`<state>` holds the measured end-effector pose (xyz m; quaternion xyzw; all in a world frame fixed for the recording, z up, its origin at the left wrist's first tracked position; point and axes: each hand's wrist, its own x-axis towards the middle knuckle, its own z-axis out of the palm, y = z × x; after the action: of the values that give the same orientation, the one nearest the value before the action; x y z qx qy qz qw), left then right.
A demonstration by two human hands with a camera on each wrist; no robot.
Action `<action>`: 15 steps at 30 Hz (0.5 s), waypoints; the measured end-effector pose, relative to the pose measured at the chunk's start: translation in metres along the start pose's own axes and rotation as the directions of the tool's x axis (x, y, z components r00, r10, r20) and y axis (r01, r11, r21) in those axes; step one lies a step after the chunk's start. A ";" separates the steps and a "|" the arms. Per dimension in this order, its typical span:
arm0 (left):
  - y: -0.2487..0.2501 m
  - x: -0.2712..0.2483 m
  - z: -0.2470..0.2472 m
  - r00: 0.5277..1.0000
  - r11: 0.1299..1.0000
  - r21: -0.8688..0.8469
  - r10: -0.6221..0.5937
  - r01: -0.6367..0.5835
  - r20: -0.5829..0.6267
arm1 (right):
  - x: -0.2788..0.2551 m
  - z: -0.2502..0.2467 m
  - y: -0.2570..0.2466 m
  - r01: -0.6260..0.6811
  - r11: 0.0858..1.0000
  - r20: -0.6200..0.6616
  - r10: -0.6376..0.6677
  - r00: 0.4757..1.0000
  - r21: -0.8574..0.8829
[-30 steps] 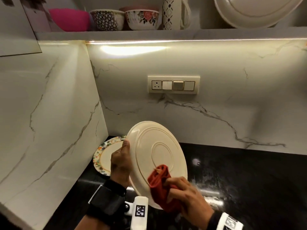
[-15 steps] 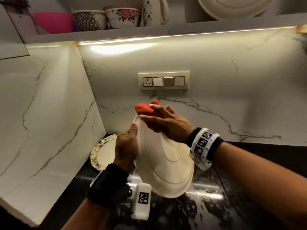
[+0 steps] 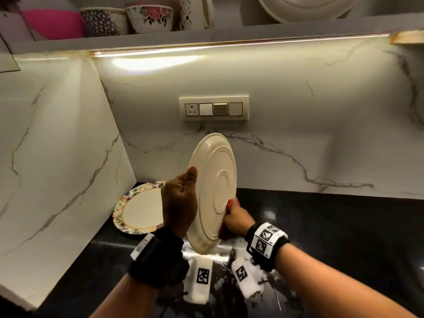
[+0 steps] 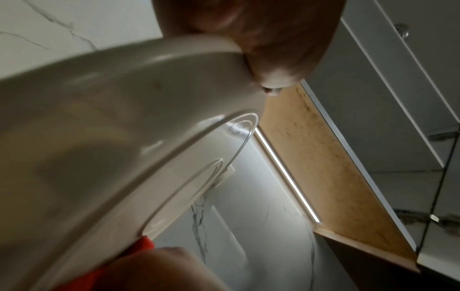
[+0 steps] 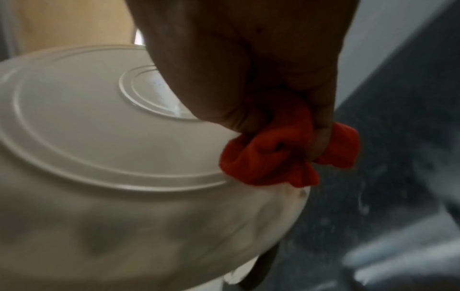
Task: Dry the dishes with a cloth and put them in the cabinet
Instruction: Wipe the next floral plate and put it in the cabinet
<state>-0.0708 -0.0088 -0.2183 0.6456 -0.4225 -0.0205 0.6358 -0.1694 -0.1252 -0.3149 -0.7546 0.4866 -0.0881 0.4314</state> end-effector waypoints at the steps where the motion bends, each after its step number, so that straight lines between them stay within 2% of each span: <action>1: -0.003 -0.004 0.001 0.998 0.998 0.010 0.060 -0.060 -0.003 | -0.001 0.010 0.000 -0.038 0.995 0.061 0.033 0.998 0.087; 2: -0.008 -0.006 -0.002 0.993 0.993 0.019 0.115 -0.115 0.011 | -0.007 0.020 -0.005 -0.108 0.970 0.126 0.082 0.989 0.219; 4: -0.012 -0.016 0.002 0.975 0.972 0.074 0.223 -0.224 0.016 | -0.013 0.024 -0.007 -0.279 0.853 0.238 0.188 0.953 0.441; 6: -0.017 -0.021 0.001 0.956 0.953 0.081 0.292 -0.292 0.019 | -0.017 0.023 -0.011 -0.373 0.779 0.338 0.220 0.915 0.504; 10: -0.031 -0.021 -0.015 0.916 0.910 0.111 0.394 -0.400 0.074 | -0.031 0.027 -0.034 -0.458 0.697 0.537 0.124 0.835 0.552; 12: -0.036 -0.022 -0.023 0.907 0.901 0.110 0.409 -0.419 0.102 | -0.040 0.024 -0.043 -0.458 0.680 0.599 0.036 0.800 0.572; 15: -0.048 -0.021 -0.036 0.902 0.904 0.078 0.408 -0.421 0.139 | -0.053 0.014 -0.059 -0.444 0.651 0.601 -0.023 0.799 0.616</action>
<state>-0.0391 0.0237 -0.2623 0.5714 -0.5879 0.0993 0.5639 -0.1500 -0.0652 -0.2650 -0.4428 0.3497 0.0031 0.8256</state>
